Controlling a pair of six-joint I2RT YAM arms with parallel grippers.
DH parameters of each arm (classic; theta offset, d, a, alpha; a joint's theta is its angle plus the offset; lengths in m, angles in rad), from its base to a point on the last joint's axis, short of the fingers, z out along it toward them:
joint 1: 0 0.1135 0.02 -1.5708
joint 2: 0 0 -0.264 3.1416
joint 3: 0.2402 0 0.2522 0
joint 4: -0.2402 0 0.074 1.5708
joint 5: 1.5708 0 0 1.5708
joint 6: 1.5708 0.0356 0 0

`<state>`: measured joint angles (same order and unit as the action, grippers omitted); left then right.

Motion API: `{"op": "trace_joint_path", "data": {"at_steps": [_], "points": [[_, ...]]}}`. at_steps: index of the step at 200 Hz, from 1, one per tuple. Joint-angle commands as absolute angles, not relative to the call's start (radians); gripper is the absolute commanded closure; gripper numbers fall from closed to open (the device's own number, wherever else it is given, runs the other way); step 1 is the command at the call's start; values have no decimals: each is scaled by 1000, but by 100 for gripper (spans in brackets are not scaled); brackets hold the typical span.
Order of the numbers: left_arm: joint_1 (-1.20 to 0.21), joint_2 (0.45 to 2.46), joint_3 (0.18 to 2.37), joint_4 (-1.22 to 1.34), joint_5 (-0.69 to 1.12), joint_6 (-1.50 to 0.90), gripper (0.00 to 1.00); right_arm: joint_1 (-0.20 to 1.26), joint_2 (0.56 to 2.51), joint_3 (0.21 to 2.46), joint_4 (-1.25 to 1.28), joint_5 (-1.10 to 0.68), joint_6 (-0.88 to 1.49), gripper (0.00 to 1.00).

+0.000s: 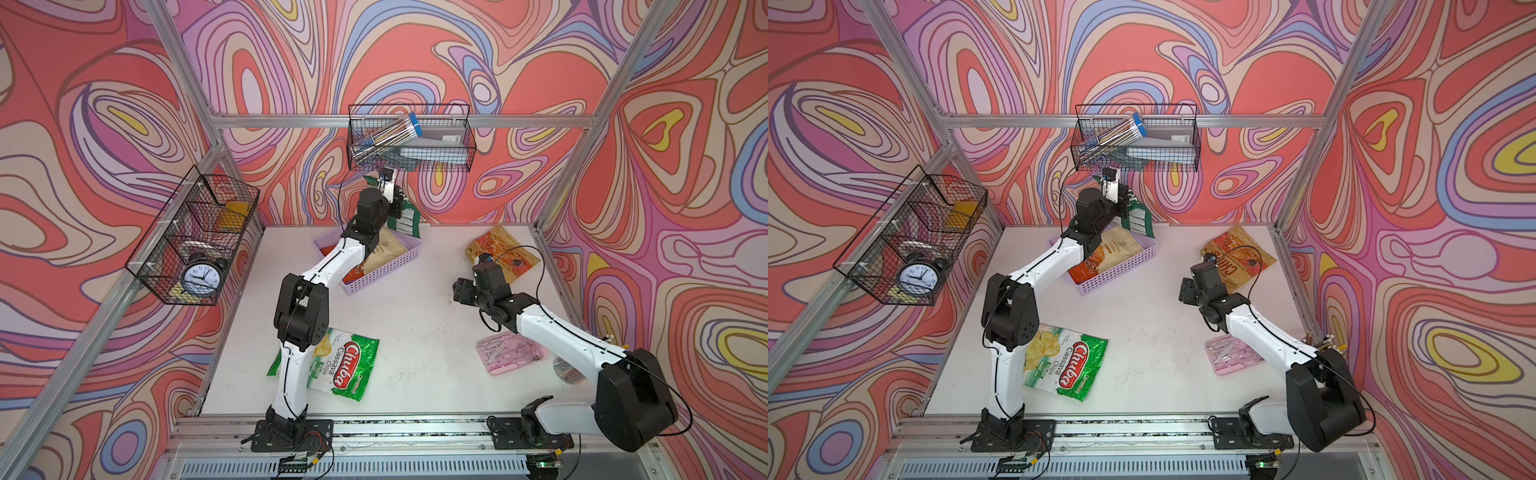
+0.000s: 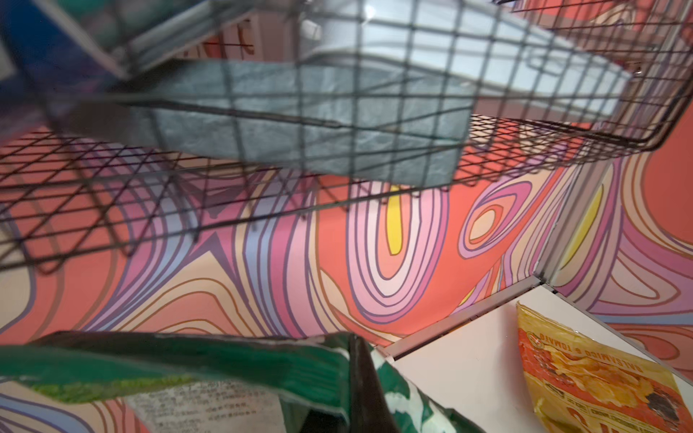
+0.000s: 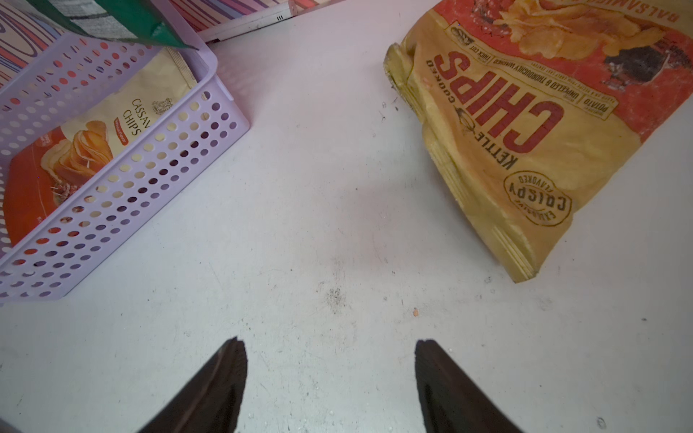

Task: Put the potato chips into the basket
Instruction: Place the potato chip in the basket.

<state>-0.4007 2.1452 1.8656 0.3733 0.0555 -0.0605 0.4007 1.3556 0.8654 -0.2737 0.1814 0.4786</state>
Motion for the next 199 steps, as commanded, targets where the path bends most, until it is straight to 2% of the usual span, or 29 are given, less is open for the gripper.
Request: {"op": "trace_joint_path", "data": {"at_steps": [1,80,124,166,199], "points": [[-374,2149,1798,502,89,-90,100,405,1361,853,-245,166,486,27],[-294,2007,1409,630,91,-190,100,405,1409,870,-219,101,492,28],[-291,1894,1206,641,18,-202,100,408,1457,879,-198,52,491,28],[-287,1860,1173,515,-103,-221,100,416,1492,888,-177,24,490,28],[-267,1896,1255,327,-167,-269,100,419,1489,880,-165,23,491,28]]}}
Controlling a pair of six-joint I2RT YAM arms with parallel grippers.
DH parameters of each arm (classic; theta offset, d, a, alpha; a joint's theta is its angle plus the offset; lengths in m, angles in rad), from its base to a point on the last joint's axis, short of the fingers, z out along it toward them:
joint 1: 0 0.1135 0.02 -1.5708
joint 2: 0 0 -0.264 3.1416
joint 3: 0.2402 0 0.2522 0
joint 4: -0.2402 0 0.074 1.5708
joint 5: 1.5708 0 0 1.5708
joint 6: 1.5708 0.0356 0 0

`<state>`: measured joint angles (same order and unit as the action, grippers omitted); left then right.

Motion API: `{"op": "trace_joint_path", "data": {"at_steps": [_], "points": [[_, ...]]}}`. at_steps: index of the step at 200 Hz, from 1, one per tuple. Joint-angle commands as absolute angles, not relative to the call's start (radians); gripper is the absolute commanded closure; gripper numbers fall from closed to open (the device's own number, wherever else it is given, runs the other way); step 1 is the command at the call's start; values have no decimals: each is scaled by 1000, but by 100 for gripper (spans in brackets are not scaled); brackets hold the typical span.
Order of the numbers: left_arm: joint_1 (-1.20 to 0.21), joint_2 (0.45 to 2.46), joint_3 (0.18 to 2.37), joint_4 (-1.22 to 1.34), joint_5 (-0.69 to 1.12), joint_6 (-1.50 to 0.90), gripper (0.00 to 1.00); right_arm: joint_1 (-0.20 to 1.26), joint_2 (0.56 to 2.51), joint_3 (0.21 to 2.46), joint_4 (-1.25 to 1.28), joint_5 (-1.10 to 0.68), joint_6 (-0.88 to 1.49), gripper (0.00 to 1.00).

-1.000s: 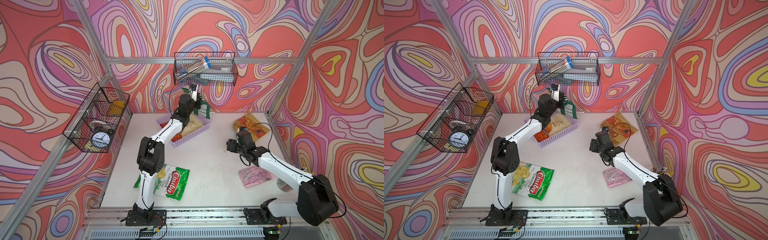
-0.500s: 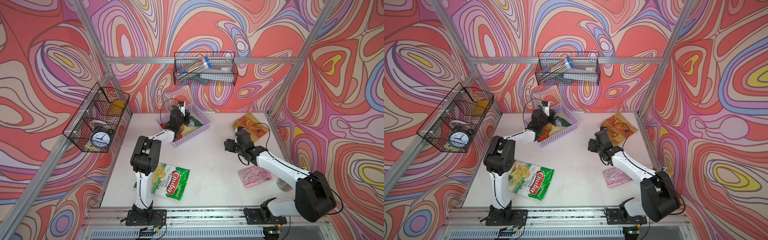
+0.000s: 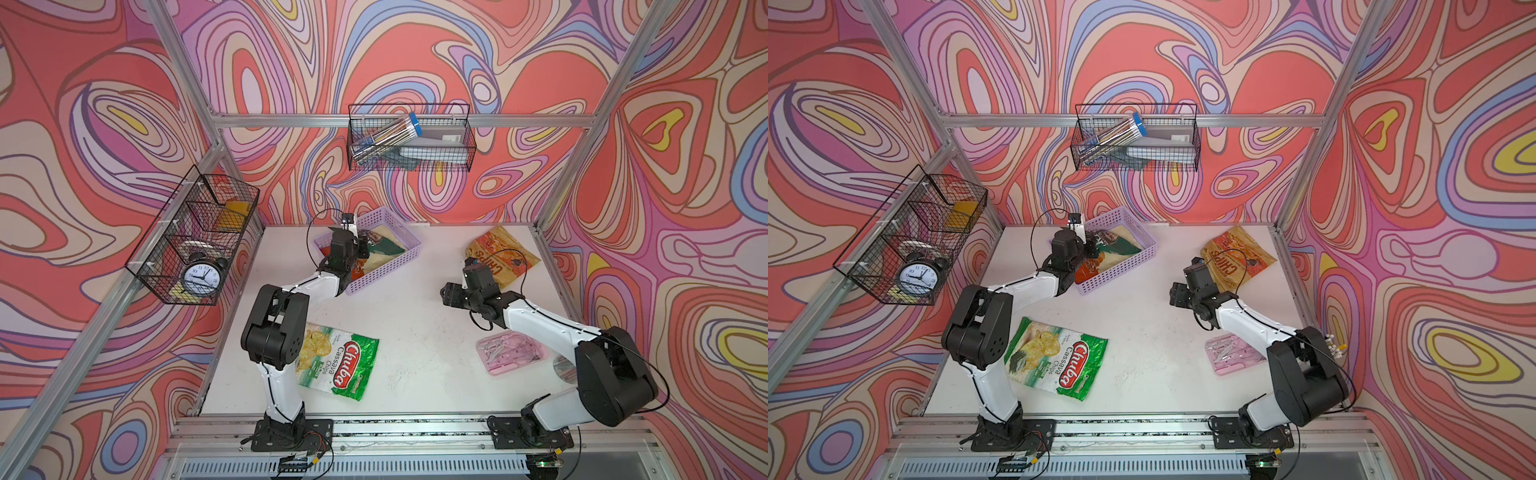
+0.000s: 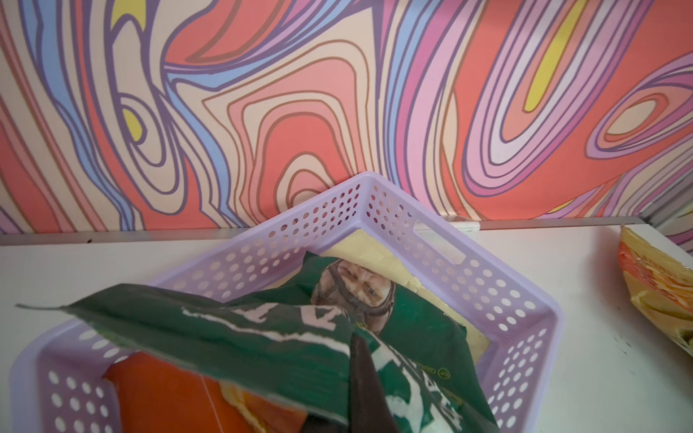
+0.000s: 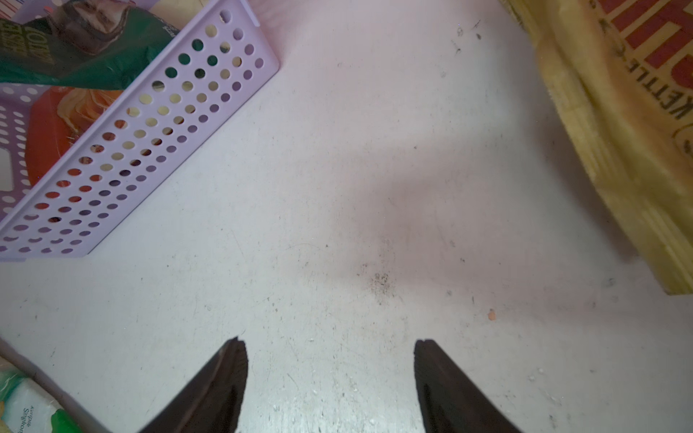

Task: Put the potato chips into the basket
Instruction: Place the potato chip in the basket.

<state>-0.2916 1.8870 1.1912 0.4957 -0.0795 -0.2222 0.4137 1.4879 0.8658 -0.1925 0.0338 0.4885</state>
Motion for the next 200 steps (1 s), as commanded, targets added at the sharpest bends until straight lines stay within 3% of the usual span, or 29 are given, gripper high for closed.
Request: {"op": "trace_joint_path", "data": {"at_steps": [1,69,200], "points": [[-266,1898,1258,320,-166,-272,100,418,1488,879,-165,22,491,28],[-250,1947,1304,128,-230,-394,100,418,1467,865,-165,35,485,28],[-250,2106,1424,100,-124,-441,100,420,1475,853,-156,30,497,28]]}}
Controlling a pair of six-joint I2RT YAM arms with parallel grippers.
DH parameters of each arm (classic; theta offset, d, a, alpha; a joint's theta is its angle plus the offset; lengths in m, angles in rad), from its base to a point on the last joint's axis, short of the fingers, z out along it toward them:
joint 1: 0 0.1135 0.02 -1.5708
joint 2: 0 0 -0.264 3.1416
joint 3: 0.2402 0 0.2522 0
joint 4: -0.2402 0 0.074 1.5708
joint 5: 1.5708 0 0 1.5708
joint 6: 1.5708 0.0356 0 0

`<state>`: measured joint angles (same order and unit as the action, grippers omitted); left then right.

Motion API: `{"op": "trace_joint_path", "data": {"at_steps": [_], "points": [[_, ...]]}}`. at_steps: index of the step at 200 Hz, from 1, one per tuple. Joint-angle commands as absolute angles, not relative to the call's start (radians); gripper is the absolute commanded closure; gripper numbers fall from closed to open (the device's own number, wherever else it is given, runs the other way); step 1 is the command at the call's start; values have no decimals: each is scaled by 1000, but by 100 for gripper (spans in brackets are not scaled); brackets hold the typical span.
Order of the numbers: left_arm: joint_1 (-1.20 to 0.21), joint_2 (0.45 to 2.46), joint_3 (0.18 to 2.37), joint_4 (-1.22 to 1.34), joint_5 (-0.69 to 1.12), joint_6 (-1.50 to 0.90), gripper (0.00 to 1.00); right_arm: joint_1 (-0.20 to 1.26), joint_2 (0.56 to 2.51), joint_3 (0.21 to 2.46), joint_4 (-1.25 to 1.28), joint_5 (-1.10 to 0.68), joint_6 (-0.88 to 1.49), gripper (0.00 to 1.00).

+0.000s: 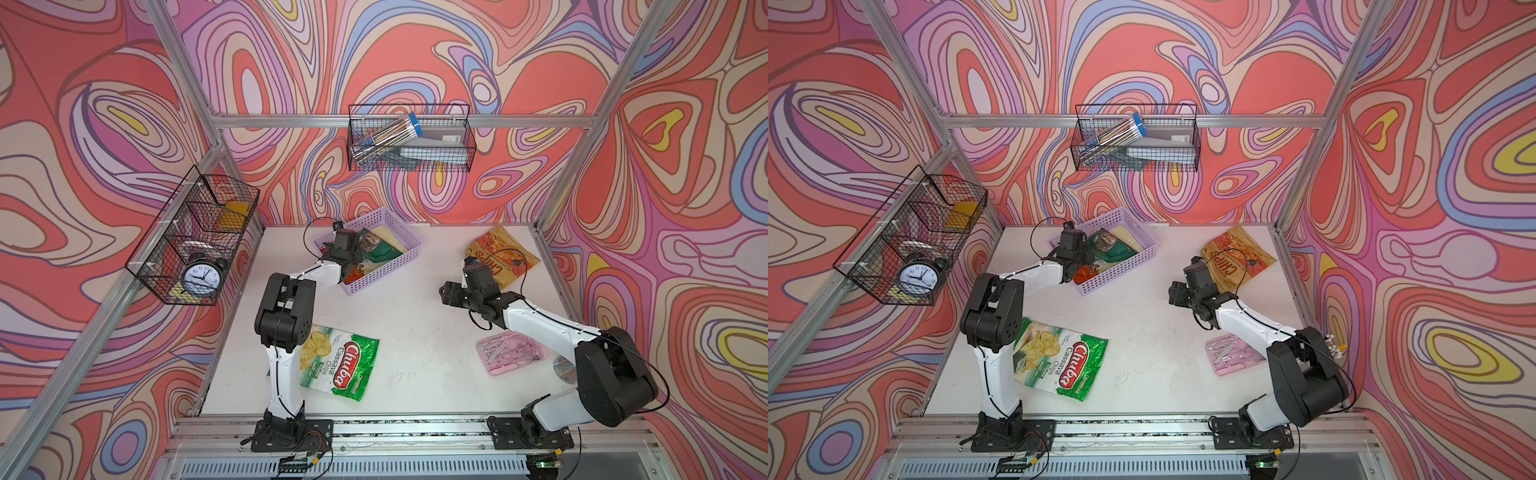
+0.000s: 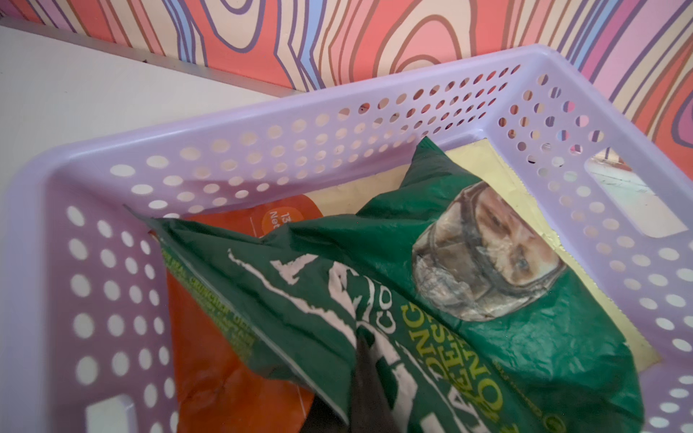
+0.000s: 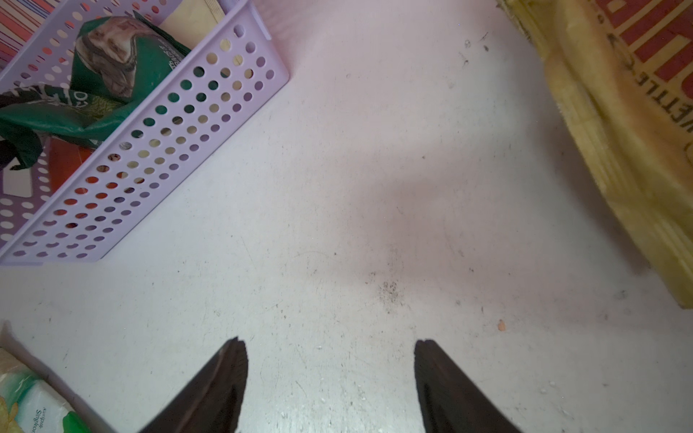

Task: Put the potato chips into the basket
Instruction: Place the potato chip in the basket.

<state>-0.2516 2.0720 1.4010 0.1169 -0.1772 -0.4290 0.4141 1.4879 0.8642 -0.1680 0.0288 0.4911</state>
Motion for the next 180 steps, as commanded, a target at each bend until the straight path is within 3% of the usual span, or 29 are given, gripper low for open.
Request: {"op": "trace_joint_path", "data": {"at_steps": [1,64,126,165,180], "points": [[-250,2107,1423,102,-122,-440,100,420,1475,853,-155,29,499,28],[-251,2161,1442,290,43,-425,100,425,1478,860,-162,33,502,28],[-253,2260,1601,252,76,-441,100,428,1465,861,-170,47,506,28],[-253,2228,1567,241,74,-409,100,429,1468,870,-177,44,503,28],[-253,2163,1488,214,13,-397,92,430,1473,871,-172,39,503,28]]}}
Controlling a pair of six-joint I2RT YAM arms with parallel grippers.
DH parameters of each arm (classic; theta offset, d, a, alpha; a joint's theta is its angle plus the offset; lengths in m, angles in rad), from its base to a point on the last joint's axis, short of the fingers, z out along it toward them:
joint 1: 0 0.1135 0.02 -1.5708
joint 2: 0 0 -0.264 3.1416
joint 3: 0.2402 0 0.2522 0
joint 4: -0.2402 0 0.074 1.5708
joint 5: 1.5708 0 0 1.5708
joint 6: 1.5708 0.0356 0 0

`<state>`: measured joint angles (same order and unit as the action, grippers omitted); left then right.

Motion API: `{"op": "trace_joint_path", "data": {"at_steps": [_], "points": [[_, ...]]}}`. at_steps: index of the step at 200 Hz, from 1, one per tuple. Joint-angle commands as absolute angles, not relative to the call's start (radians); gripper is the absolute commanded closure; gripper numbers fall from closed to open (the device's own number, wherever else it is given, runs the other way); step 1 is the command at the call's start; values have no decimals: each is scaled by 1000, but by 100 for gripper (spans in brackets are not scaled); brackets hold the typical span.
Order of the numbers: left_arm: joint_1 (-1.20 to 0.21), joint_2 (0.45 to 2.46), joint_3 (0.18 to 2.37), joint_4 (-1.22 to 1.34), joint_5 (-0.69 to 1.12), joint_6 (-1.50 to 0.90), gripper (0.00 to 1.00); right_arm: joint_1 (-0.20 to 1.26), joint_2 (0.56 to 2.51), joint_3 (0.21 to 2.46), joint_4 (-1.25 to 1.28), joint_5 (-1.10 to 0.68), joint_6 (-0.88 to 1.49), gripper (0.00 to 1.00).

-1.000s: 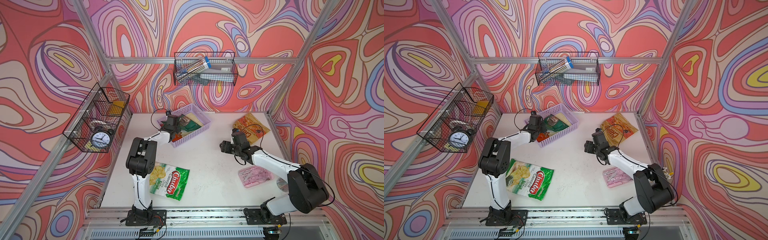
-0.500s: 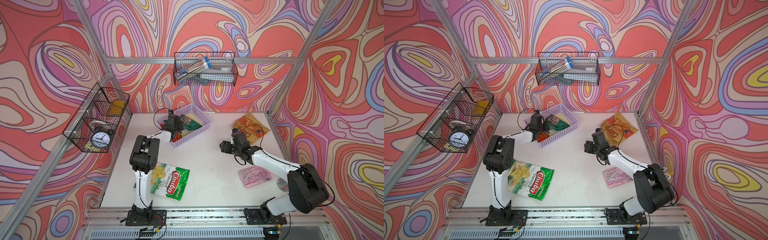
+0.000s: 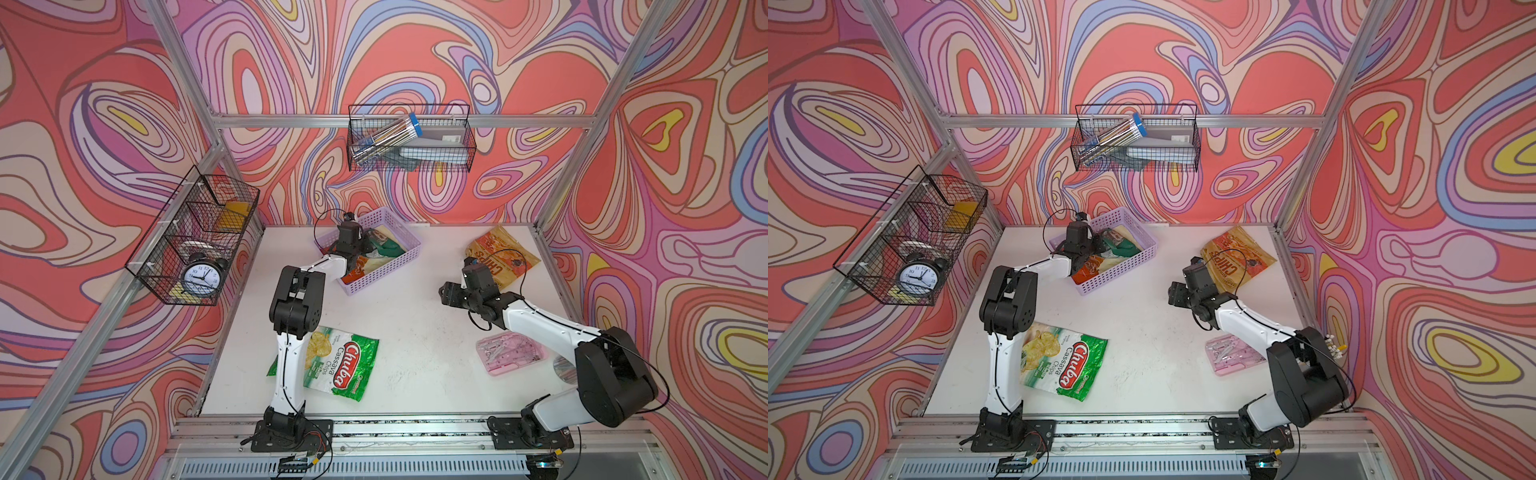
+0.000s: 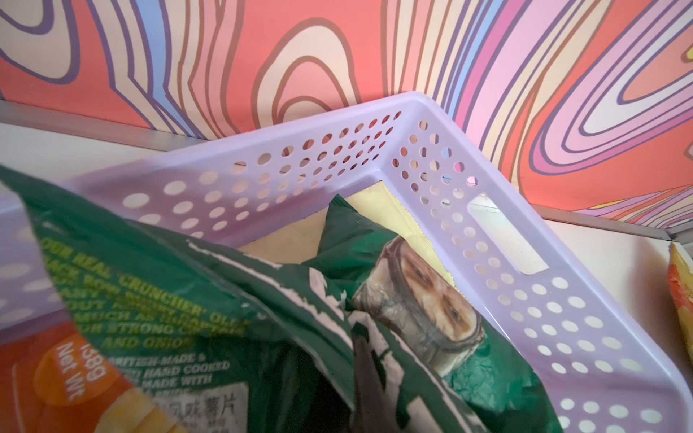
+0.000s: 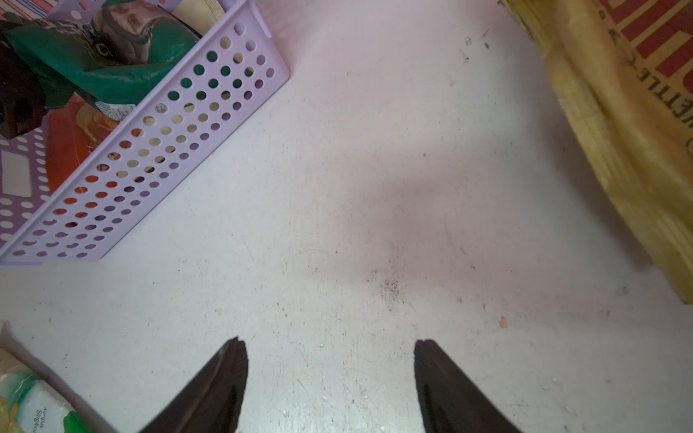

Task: Put the potato chips into the basket
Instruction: Place the potato chip in the basket.

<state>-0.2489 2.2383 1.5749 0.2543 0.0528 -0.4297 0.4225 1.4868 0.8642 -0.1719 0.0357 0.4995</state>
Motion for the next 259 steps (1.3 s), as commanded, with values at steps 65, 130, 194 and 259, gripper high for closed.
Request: {"op": "trace_joint_path", "data": {"at_steps": [65,130,194,259], "points": [[-253,1917,1297,104,-130,-384,39,442,1534,922,-168,7,483,28],[-372,1915,1487,23,-249,-161,40,452,1540,914,-156,7,492,28],[-354,2217,1726,-140,-201,-215,45,463,1492,881,-174,29,504,28],[-306,2153,1523,-132,-186,-317,41,464,1526,892,-164,18,508,28]]}}
